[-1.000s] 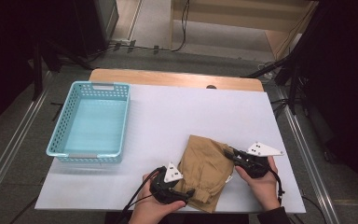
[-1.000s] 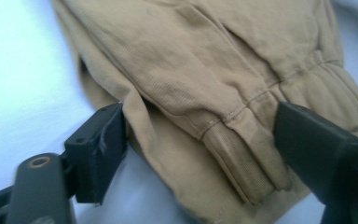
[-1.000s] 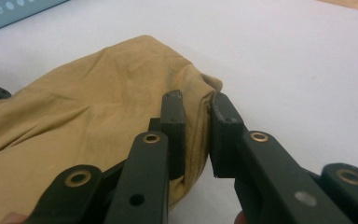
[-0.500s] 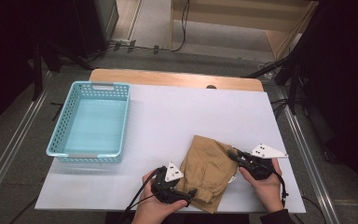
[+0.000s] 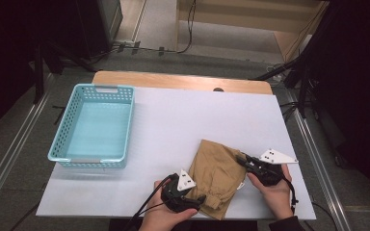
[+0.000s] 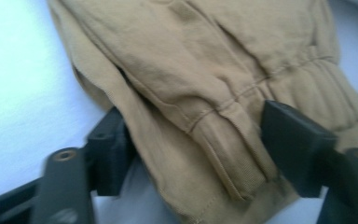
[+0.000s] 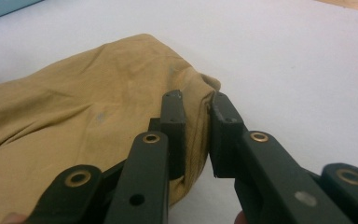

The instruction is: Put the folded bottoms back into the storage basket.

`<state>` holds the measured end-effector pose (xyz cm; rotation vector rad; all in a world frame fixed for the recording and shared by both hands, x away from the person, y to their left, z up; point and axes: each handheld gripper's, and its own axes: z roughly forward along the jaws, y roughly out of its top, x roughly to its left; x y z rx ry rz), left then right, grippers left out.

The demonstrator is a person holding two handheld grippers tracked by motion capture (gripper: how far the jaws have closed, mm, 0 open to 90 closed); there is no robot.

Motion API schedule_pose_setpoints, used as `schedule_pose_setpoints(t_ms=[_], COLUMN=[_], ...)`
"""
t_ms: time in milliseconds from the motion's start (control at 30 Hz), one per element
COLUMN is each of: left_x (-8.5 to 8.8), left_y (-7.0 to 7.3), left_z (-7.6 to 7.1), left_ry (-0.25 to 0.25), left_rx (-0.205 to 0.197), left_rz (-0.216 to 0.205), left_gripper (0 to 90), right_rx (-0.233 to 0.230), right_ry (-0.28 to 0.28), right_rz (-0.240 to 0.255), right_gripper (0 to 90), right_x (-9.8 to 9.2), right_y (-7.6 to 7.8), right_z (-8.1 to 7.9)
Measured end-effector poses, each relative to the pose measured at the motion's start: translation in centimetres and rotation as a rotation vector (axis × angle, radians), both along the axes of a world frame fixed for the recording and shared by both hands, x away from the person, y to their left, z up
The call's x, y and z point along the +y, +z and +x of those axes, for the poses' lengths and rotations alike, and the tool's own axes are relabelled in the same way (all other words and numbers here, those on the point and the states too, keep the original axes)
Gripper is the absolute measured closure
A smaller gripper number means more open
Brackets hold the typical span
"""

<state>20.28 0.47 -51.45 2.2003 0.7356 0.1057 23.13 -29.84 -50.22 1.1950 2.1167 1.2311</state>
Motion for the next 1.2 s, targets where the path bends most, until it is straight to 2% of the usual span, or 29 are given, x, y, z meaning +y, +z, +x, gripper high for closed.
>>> schedule_pose_setpoints(t_ms=[133, 400, 500, 700, 800, 1067, 1200], left_x=[-0.1, -0.4, -0.4, -0.2, 0.0, 0.6, 0.9], left_y=[0.0, -0.1, -0.1, -0.1, 0.0, 0.4, 0.7], left_z=[0.0, -0.2, -0.1, -0.5, -0.6, -0.9, -1.0], left_ry=[-0.037, -0.064, -0.077, -0.083, -0.082, -0.089, -0.091], left_rx=[0.023, -0.006, 0.000, -0.035, -0.040, -0.092, -0.124], left_rz=[-0.026, -0.038, -0.044, -0.056, -0.078, -0.143, -0.161], left_gripper=[50.2, 64.9, 69.1, 74.3, 75.3, 75.7, 75.7], right_rx=[-0.003, -0.009, -0.008, -0.009, -0.009, -0.024, -0.041], right_ry=[-0.002, -0.004, -0.005, -0.005, -0.006, -0.016, -0.023], right_rz=[0.000, 0.003, 0.002, 0.006, 0.008, 0.025, 0.036], right_gripper=[76.6, 76.6, 76.7, 76.7, 76.7, 76.7, 76.7], right_x=[0.0, 0.0, 0.0, 0.0, 0.0, 0.1, 0.1], right_y=[0.0, 0.1, 0.1, 0.1, 0.1, 0.6, 1.1], right_z=[0.0, -0.1, -0.1, 0.0, -0.1, -0.1, -0.1])
